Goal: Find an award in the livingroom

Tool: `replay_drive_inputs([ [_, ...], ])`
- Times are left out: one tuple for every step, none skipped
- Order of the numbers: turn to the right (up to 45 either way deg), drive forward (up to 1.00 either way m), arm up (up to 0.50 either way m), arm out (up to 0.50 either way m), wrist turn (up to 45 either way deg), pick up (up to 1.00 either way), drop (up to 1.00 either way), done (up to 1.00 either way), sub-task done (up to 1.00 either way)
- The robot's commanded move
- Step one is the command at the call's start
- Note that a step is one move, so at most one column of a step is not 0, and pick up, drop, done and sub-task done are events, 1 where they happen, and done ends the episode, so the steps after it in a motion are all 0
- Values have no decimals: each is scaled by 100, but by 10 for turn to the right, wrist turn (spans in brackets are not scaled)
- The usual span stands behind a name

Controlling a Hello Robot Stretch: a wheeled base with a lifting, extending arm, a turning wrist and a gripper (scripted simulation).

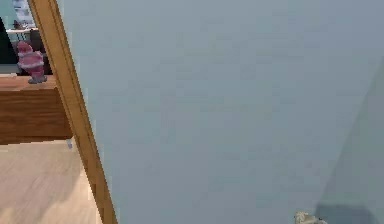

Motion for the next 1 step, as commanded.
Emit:
replay_drive_inputs([
  [-120, 0, 0, 0, 0, 0, 0, 0, 0],
])
